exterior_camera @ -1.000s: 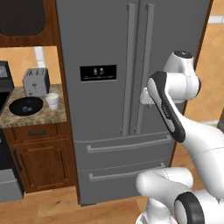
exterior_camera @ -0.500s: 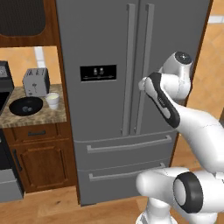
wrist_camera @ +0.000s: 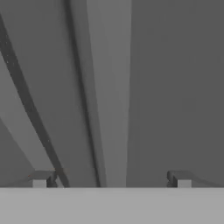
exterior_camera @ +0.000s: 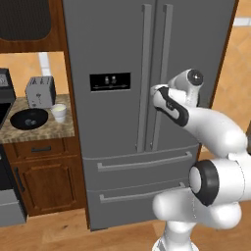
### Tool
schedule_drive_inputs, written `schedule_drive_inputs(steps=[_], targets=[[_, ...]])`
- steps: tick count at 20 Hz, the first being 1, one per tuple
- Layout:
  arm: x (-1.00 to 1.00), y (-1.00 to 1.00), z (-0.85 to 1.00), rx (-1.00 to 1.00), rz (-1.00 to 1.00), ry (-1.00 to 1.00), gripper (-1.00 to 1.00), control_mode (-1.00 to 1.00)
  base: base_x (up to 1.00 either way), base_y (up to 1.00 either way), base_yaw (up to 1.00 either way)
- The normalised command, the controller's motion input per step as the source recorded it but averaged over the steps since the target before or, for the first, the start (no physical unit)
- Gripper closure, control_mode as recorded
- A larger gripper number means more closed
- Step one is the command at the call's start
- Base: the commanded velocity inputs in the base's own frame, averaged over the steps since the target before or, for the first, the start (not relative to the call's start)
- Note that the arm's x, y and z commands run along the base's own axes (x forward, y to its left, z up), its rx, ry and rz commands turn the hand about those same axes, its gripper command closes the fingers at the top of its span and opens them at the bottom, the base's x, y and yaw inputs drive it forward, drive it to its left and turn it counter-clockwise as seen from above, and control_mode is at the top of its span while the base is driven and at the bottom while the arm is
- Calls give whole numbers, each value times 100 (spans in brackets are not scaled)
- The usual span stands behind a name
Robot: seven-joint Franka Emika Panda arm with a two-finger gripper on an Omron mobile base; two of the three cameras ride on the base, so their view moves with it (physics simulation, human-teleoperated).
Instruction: Grab a lemon wedge from the fridge and one ice cube from the ice bowl, and put them in the glass of lemonade.
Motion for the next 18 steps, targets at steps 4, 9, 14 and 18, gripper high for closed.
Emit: schedule_drive_inputs(steps=[4, 9, 14, 18], targets=[[90, -1, 0, 0, 0, 3, -100, -100, 0, 0, 0], [79, 0, -7, 0, 0, 0, -100, -100, 0, 0, 0], [73, 0, -15, 0, 1, 0, 100, -100, 0, 0, 0], [5, 0, 0, 0, 0, 0, 100, -100, 0, 0, 0]])
